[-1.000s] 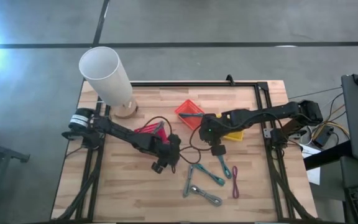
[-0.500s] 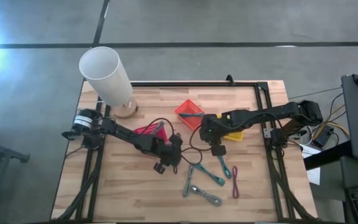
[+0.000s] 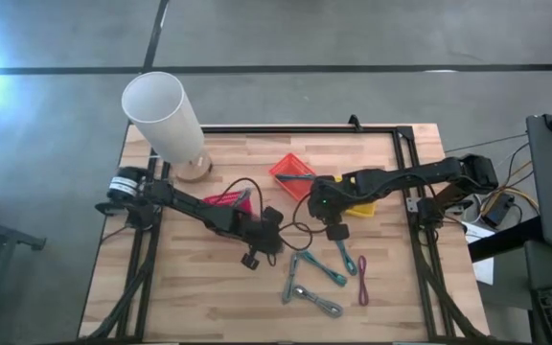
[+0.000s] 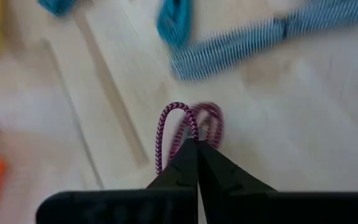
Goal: Pick & Place USB Port
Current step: Put the top black and pink charger cable into the yellow bin
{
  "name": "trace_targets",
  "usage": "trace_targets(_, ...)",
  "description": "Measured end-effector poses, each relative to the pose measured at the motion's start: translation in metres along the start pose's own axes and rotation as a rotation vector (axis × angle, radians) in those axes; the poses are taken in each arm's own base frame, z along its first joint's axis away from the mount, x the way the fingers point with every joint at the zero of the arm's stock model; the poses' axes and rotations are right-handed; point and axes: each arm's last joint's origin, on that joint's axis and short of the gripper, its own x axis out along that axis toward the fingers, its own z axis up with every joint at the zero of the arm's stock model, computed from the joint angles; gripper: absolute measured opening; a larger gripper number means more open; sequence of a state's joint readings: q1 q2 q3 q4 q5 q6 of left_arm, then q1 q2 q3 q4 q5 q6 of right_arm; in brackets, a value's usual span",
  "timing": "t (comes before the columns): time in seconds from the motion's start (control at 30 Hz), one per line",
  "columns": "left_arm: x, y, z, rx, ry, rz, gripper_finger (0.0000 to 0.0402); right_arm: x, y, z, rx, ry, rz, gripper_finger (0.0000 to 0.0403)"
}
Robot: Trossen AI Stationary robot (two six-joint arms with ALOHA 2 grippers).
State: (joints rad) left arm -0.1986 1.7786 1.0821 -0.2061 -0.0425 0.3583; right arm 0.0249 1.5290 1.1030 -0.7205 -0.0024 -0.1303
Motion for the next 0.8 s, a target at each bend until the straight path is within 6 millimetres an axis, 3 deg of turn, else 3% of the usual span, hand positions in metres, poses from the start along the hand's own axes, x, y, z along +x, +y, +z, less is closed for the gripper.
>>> trace_targets(0.2, -0.025, 0.006, 0.013, -0.006, -0.103, 0.039, 0.0000, -0.031, 0.010, -0.005, 0.001, -0.065, 0.006, 0.0125)
trace_targets(0.33, -0.045, 0.011, 0.023, -0.017, -0.193, 0.092, 0.0000, -0.057, 0.018, -0.010, -0.020, -0.207, 0.006, 0.0129)
trace_targets(0.43, -0.065, 0.017, 0.033, -0.032, -0.289, 0.153, 0.0000, -0.063, 0.022, -0.016, -0.043, -0.372, -0.001, 0.0130)
trace_targets(0.63, -0.098, 0.025, 0.043, -0.056, -0.415, 0.251, 0.0000, -0.047, 0.025, -0.036, -0.090, -0.594, -0.025, 0.0134)
trace_targets(0.8, -0.111, 0.028, 0.044, -0.078, -0.449, 0.288, 0.0000, -0.026, 0.028, -0.044, -0.108, -0.723, 0.011, 0.0137)
